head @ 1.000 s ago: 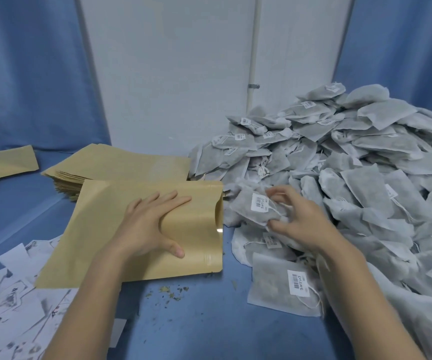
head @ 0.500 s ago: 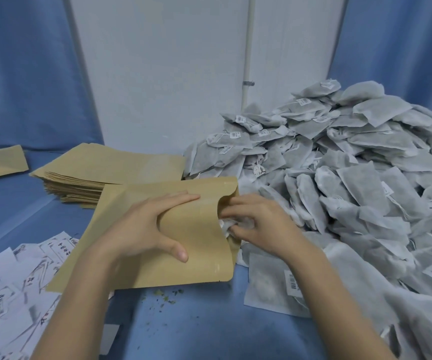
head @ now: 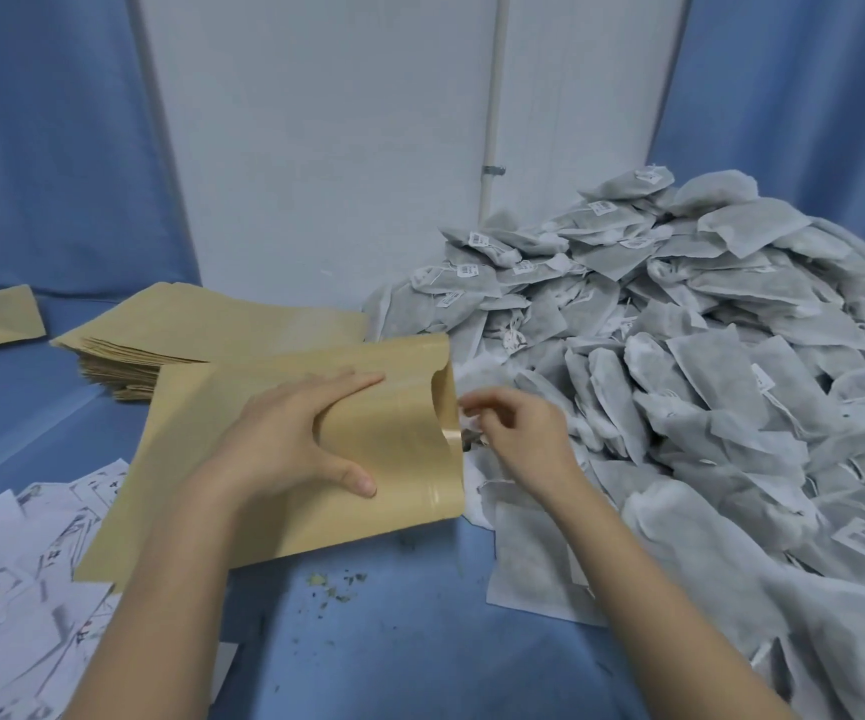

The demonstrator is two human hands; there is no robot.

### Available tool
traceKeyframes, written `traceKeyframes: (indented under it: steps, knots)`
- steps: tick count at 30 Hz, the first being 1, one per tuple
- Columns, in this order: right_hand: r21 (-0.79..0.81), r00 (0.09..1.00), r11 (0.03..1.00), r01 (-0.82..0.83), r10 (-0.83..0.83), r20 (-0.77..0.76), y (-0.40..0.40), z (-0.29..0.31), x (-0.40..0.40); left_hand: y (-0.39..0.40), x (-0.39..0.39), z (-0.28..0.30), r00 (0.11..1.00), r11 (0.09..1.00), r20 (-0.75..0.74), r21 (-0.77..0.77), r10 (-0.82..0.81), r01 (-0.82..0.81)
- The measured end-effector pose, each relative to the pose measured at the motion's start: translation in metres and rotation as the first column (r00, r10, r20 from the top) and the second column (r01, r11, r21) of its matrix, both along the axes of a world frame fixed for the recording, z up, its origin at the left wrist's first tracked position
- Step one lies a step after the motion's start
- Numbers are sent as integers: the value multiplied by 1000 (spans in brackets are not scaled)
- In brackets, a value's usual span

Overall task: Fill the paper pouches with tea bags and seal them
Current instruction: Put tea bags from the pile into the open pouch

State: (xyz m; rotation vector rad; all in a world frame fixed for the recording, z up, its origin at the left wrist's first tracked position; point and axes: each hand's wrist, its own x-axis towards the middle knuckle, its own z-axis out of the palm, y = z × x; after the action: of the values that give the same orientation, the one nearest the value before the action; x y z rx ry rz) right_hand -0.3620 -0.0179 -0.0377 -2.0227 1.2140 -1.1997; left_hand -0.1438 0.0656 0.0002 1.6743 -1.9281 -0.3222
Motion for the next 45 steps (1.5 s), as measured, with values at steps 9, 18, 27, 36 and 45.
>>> traceKeyframes:
  steps: [9, 18, 27, 36, 45]
  knots:
    - [-222, 639, 937, 271, -347, -686, -51, -21, 25, -10, 1, -7, 992, 996, 81, -1, 94, -94]
    - [382, 511, 856, -347, -168, 843, -3, 1, -33, -11, -3, -9, 990, 993, 87, -7, 114, -114]
    - [251, 995, 968, 11, -36, 97, 25, 10, 1, -8, -16, 1, 999, 998, 39, -62, -23, 25]
    - [360, 881, 824, -438, 473, -10, 16, 31, -3, -13, -25, -4, 996, 994, 35, -59, -87, 89]
    - [-83, 580, 951, 299, -250, -775, -10, -14, -50, -21, -22, -15, 984, 999, 171, 0, -43, 44]
